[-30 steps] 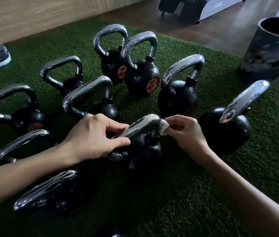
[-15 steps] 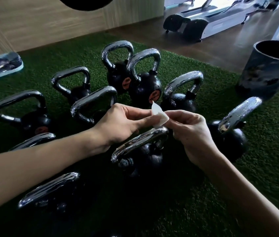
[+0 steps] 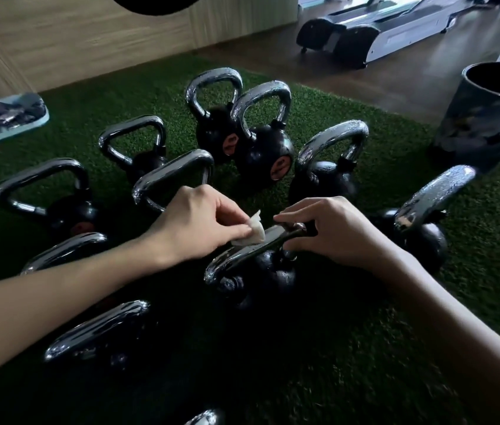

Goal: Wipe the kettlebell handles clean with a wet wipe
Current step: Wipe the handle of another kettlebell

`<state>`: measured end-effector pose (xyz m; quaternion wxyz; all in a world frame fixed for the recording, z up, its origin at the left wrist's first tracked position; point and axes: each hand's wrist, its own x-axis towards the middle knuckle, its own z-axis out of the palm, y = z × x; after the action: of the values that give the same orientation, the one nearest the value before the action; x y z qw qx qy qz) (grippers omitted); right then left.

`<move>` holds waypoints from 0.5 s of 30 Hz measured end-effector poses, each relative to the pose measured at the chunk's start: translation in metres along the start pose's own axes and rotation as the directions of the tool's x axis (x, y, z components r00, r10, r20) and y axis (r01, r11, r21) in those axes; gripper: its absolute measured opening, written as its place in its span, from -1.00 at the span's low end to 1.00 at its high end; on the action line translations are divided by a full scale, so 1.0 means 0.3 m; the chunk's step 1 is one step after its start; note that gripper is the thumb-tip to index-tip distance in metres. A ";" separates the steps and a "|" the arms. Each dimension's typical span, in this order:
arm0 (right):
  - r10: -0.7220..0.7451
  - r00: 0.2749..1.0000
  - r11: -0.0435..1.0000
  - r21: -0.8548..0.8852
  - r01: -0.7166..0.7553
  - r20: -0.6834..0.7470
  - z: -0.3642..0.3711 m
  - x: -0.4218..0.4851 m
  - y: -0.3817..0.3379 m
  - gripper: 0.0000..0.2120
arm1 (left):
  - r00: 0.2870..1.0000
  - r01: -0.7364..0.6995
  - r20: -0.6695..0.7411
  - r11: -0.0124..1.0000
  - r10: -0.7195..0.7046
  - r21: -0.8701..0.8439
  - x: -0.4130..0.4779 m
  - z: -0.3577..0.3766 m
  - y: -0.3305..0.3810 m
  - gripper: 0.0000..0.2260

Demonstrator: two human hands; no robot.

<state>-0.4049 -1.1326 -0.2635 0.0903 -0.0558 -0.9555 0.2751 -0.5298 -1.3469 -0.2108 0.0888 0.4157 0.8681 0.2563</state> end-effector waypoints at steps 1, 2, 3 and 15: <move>0.004 1.000 1.000 -0.018 -0.004 0.002 0.008 0.008 0.003 -0.52 | 0.999 -0.052 0.001 0.998 0.052 0.029 0.001 0.015 0.010 -0.91; 0.012 1.000 1.000 -0.025 -0.012 -0.006 0.012 0.012 0.004 -0.53 | 0.995 -0.097 0.001 0.994 0.097 0.053 0.003 0.024 0.020 -0.89; 0.021 1.000 0.999 -0.037 -0.022 -0.018 0.013 0.012 0.005 -0.54 | 0.992 -0.129 0.016 0.990 0.128 0.064 0.004 0.024 0.035 -0.87; -0.030 0.996 0.997 -0.071 0.024 -0.084 0.010 -0.019 0.025 -0.58 | 0.972 -0.087 0.217 0.996 0.092 -0.033 0.028 0.000 0.041 -0.73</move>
<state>-0.3994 -1.1289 -0.2708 0.1326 -0.0577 -0.9606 0.2375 -0.5267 -1.3340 -0.2038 0.1768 0.4789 0.8304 0.2230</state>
